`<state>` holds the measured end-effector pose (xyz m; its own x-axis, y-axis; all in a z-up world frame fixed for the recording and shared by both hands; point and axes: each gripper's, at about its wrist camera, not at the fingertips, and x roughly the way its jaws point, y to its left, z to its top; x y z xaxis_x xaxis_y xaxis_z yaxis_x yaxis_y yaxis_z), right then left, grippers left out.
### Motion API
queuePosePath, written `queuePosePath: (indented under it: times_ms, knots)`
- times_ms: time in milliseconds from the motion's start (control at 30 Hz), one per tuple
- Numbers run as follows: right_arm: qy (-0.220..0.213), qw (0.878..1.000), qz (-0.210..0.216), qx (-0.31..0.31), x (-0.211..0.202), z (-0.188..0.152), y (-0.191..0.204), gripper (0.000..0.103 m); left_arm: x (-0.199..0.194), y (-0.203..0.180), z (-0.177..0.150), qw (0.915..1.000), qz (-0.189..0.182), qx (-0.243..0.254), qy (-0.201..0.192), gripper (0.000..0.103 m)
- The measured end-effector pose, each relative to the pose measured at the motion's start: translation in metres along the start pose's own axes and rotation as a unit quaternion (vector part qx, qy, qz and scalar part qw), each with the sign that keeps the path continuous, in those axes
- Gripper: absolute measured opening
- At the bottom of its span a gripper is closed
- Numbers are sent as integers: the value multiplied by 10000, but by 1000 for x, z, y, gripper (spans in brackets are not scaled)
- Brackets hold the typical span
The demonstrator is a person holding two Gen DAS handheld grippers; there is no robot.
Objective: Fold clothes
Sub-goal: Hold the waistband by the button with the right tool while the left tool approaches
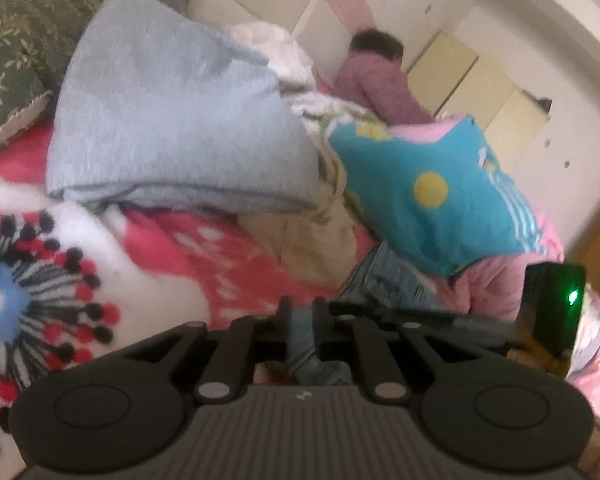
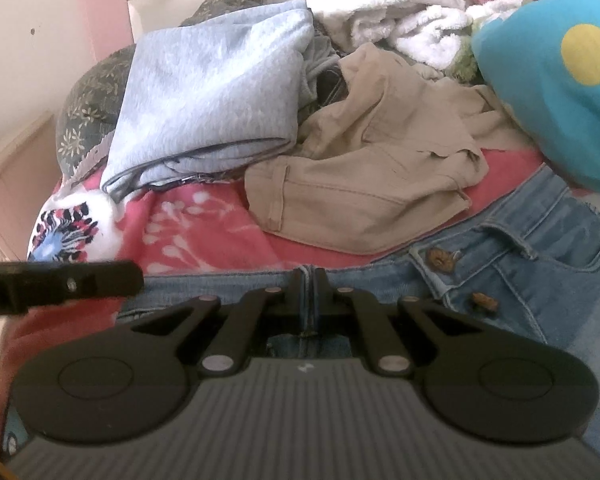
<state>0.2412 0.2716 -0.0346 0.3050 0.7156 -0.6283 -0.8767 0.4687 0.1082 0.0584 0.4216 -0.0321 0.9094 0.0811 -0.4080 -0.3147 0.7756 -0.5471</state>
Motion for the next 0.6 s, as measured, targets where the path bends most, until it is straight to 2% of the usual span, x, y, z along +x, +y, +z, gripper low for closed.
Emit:
queuePosePath:
  times_ms: [67, 100, 167, 233, 400, 467, 533, 600]
  knots:
    - [9, 10000, -31, -7, 1, 0, 1, 3, 6, -6, -2, 9999, -12, 101, 119, 20]
    - [13, 10000, -40, 7, 1, 0, 1, 3, 13, -10, -5, 9994, -6, 186, 300, 20]
    - [7, 10000, -19, 95, 2, 0, -1, 3, 27, -19, -11, 9971, 213, 432, 589, 19]
    - [0, 9999, 9, 162, 0, 1, -3, 5, 31, -22, -13, 9961, 335, 526, 627, 20]
    - [67, 9998, 35, 201, -11, 11, -5, 9, 32, -17, -11, 9960, 316, 451, 710, 19]
    - [21, 9999, 40, 143, -22, 19, -10, 22, 32, -16, -10, 9959, 285, 432, 738, 19]
    - [-271, 9995, -60, 130, -38, 27, -20, 30, 32, -14, -9, 9959, 253, 412, 766, 19]
    - [-464, 9984, -253, 213, -49, 35, -35, 31, 32, -12, -8, 9958, 222, 393, 794, 19]
